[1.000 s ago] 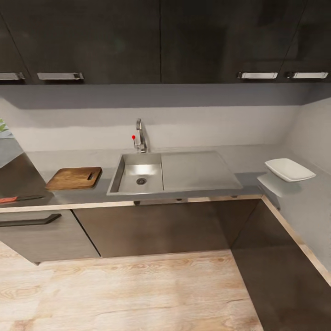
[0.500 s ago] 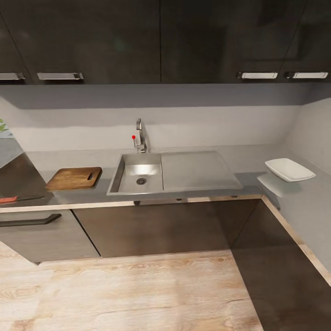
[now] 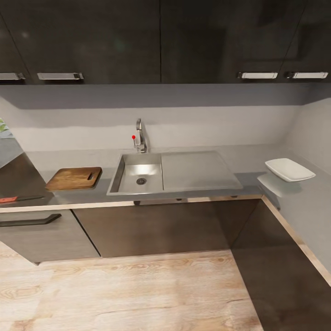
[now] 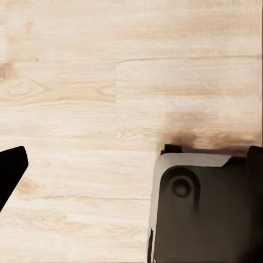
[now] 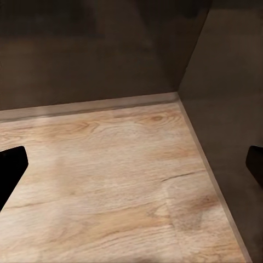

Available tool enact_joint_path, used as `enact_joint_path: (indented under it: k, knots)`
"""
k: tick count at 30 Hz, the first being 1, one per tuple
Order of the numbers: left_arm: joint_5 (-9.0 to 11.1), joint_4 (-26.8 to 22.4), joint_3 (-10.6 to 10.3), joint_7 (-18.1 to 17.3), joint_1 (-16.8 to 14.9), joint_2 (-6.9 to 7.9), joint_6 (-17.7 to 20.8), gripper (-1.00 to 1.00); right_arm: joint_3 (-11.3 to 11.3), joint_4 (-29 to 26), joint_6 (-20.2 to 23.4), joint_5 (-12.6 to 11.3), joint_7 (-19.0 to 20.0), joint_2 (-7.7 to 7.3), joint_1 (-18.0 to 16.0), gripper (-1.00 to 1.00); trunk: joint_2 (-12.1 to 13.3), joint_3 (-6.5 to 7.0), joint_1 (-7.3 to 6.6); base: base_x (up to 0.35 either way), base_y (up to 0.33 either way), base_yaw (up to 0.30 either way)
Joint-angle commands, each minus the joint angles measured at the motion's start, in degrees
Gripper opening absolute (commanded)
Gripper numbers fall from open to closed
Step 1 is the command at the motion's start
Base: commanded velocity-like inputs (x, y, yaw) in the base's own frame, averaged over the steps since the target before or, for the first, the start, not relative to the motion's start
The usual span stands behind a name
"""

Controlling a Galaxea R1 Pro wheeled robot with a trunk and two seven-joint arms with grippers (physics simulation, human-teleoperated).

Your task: In the kitchen, take the Vidalia onion out of the sink, dice it on the chopping board with the paring knife, put the diced onion into the bowl on the countertop, then place both the paring knife and the chopping board into the sink.

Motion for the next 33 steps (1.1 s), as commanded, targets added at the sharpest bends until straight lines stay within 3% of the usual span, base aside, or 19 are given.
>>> enact_joint_path:
  k: [1,3,5,11,16,17,23,27,28,29,32,33]
  knots:
    - [0.1,-3.8,-0.4,0.2,0.0,0.01,5.2,1.0,-0.4,0.0,-0.1,0.6,-0.3,0.01,0.0,1.0,-0.1,-0.1,0.03,0.0,0.0,0.0]
    - [0.0,-8.6,-0.7,0.2,-0.1,-0.28,12.2,1.0,-0.4,0.0,-0.1,0.6,-0.3,0.01,0.0,1.0,-0.1,-0.1,0.03,0.0,0.0,0.0]
    - [-0.2,-12.5,-1.0,0.2,-2.5,-2.52,18.9,1.0,-0.5,0.0,-0.1,0.6,-0.4,-0.05,0.0,1.0,-0.1,-0.1,0.03,0.0,0.0,0.0]
    - [-2.0,-13.8,-1.6,0.3,-13.1,-7.77,27.7,1.0,-0.5,0.0,-0.1,0.5,-0.5,-0.07,0.0,1.0,-0.1,-0.1,0.03,0.0,0.0,0.0]
    - [-2.7,-13.9,-2.6,0.3,-21.6,-9.98,33.7,1.0,-0.5,0.0,-0.1,0.5,-0.5,-0.04,0.0,1.0,-0.1,-0.1,0.03,0.0,0.0,0.0]
    - [-2.7,-13.9,-3.6,0.4,-26.9,-10.83,36.6,1.0,-0.5,0.1,-0.1,0.5,-0.5,-0.01,0.0,1.0,-0.1,-0.1,0.03,0.0,0.0,0.0]
    - [-2.4,-13.8,-4.3,0.4,-39.3,-11.32,39.3,1.0,-0.5,0.0,-0.1,0.5,-0.5,0.01,0.0,1.0,-0.1,-0.1,0.03,0.0,0.0,0.0]
    - [-2.2,-11.9,-4.4,0.5,-51.1,-11.6,40.1,1.0,-0.5,0.0,-0.1,0.5,-0.5,-0.05,0.0,1.0,-0.1,-0.1,0.03,0.0,0.0,0.0]
    - [-2.1,-9.9,-4.5,0.5,-54.6,-11.7,40.2,1.0,-0.5,0.0,-0.1,0.5,-0.5,-0.06,0.0,1.0,-0.1,-0.1,0.03,0.0,0.0,0.0]
    - [-2.1,-3.8,-4.5,0.5,-61.9,-11.82,40.2,1.0,-0.6,0.0,-0.1,0.5,-0.5,-0.07,0.0,1.0,-0.1,-0.1,0.03,0.0,0.0,0.0]
    - [-2.0,5.8,-4.5,0.5,-72.0,-11.87,40.1,1.0,-0.6,0.0,-0.1,0.5,-0.5,-0.07,0.0,1.0,-0.1,-0.1,0.03,0.0,0.0,0.0]
    - [-2.0,7.2,-4.5,0.5,-73.4,-11.88,40.1,1.0,-0.6,0.0,-0.1,0.5,-0.5,-0.07,0.0,1.0,-0.1,-0.1,0.03,0.0,0.0,0.0]
